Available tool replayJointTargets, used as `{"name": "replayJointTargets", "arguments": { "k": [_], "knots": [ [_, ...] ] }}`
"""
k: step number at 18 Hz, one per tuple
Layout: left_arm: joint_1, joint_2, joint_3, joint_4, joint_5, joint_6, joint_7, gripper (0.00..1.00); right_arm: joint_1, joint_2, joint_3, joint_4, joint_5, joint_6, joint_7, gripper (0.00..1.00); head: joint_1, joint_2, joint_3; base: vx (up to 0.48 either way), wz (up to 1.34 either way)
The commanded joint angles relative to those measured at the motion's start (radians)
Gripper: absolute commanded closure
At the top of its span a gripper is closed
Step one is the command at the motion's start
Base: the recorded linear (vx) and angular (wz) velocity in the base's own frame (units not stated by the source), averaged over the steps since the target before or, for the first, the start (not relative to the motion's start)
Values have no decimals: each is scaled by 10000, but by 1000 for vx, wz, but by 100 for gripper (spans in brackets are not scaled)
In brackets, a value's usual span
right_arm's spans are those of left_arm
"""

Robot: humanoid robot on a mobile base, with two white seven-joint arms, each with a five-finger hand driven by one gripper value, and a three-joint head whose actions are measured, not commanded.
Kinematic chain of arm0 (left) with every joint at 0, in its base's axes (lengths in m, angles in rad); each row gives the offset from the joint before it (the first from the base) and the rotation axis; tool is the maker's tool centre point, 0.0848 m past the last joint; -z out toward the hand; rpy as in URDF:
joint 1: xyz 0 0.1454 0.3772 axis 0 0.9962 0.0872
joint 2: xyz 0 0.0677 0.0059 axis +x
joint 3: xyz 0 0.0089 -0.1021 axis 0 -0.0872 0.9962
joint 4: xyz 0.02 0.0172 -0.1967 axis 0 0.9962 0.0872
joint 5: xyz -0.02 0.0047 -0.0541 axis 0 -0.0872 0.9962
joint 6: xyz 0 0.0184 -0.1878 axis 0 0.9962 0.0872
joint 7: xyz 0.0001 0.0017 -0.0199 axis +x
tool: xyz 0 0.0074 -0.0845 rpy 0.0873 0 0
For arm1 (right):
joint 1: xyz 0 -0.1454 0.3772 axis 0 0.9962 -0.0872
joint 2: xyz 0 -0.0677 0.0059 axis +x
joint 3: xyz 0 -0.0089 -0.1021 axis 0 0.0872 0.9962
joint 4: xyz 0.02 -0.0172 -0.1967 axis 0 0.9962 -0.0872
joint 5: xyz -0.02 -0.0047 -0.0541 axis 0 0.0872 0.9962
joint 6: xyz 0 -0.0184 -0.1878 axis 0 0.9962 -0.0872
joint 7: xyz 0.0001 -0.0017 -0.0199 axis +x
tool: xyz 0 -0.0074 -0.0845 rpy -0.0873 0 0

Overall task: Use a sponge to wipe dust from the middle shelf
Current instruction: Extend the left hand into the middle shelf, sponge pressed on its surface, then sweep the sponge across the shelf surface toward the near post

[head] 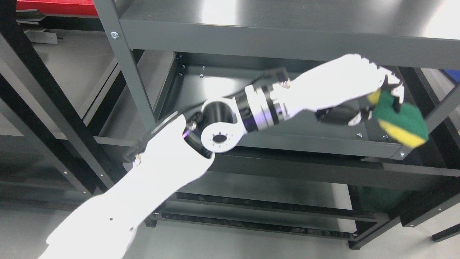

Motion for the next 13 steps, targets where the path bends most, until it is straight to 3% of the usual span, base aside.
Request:
{"name": "replayJointTargets", "arguments": {
  "k": [1, 5, 8, 13],
  "knots": [
    [-1704, 175, 321, 760, -1376, -34, 34, 96, 0, -175, -4, -174, 0, 5, 5, 0, 0, 0, 0, 0, 0],
    [-1460, 175, 459, 668, -1547, -233, -42, 96, 0, -175, -4, -174, 0, 5, 5, 0, 0, 0, 0, -1, -6],
    [-329, 175, 963, 26, -1500, -676, -912, 96, 0, -175, 11, -174, 0, 5, 5, 0, 0, 0, 0, -7, -45],
    [1103, 175, 3597, -927, -1516, -2317, -2541, 96, 0, -175, -4, -174, 0, 5, 5, 0, 0, 0, 0, -5, -44]
  ]
}}
